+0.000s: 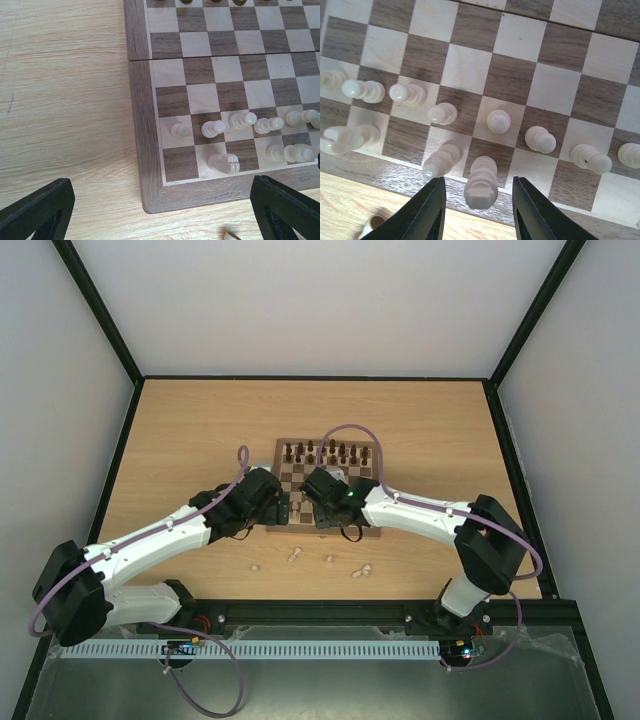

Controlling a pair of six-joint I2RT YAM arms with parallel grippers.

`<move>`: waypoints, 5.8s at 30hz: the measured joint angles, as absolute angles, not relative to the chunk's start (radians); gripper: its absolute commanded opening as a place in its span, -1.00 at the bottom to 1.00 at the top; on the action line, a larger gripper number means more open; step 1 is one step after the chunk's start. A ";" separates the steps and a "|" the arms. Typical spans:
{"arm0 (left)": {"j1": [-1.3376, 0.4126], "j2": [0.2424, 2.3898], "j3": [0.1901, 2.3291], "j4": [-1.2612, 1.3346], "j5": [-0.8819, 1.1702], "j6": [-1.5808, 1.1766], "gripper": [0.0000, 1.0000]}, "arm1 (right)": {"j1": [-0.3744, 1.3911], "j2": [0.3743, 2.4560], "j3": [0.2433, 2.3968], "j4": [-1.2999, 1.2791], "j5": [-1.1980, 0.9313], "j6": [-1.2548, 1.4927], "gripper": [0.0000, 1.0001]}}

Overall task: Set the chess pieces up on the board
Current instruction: Place the chess piece on the chessboard, then pick up the chess piece at the center of the board, then place the chess piece on the chessboard.

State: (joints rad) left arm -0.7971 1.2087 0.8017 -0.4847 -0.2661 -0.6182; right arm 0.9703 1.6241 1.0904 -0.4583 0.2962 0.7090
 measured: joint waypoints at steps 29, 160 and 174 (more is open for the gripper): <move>-0.797 1.166 0.846 -0.538 -0.284 -0.683 0.99 | 0.970 1.092 0.810 -0.464 0.265 0.738 0.97; -0.952 1.002 0.728 -0.575 -0.318 -0.815 0.98 | 0.850 1.517 0.957 -0.487 0.288 0.653 -0.53; -0.952 0.999 0.728 -0.577 -0.319 -0.820 0.99 | 0.850 1.388 0.959 -0.505 0.298 0.654 0.05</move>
State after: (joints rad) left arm -0.9524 0.9993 0.7284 -0.5770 -0.3195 -0.8196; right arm 0.8497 1.3876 0.9592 -0.5053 0.2981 0.6544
